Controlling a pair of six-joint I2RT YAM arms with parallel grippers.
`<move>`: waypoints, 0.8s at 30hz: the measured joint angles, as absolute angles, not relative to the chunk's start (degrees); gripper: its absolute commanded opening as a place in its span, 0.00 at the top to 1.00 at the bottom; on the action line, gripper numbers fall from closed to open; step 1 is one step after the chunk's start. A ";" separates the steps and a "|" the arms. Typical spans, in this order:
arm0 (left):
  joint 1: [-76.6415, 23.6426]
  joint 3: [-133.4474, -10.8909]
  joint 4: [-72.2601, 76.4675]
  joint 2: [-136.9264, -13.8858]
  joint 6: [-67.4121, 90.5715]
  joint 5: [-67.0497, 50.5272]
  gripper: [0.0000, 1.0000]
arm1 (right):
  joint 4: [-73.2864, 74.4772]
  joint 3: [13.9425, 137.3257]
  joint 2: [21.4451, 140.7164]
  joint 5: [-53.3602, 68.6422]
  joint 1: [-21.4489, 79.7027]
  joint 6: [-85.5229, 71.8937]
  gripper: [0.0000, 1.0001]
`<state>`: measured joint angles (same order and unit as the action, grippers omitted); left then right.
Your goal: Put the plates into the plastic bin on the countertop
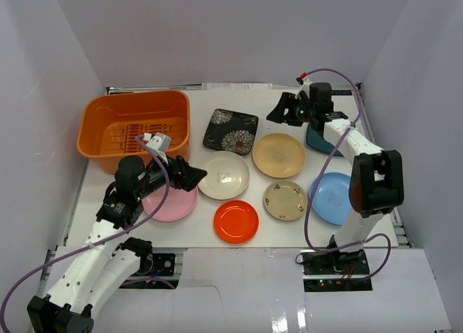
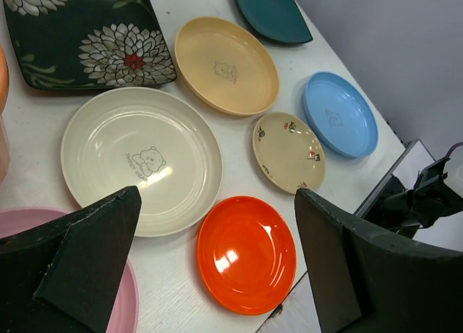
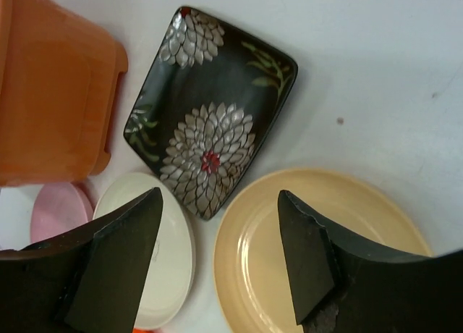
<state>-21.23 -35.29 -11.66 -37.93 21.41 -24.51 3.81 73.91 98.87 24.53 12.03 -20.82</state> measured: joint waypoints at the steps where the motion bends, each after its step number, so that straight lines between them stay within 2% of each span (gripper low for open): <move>1: -21.23 -35.66 -11.79 -38.76 21.21 -24.49 0.02 | 3.77 75.90 100.95 24.67 12.03 -20.78 0.30; 16: -21.23 -35.83 -12.88 -42.68 21.02 -24.47 0.02 | 7.27 102.21 126.02 25.47 12.73 -20.58 0.37; 24: -21.23 -35.83 -12.88 -44.49 21.04 -24.47 0.03 | 8.03 106.06 132.46 25.67 14.24 -20.78 0.39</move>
<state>-21.23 -35.83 -12.88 -44.49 21.04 -24.47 8.03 106.06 132.46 25.67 14.24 -20.78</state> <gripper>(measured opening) 0.979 0.613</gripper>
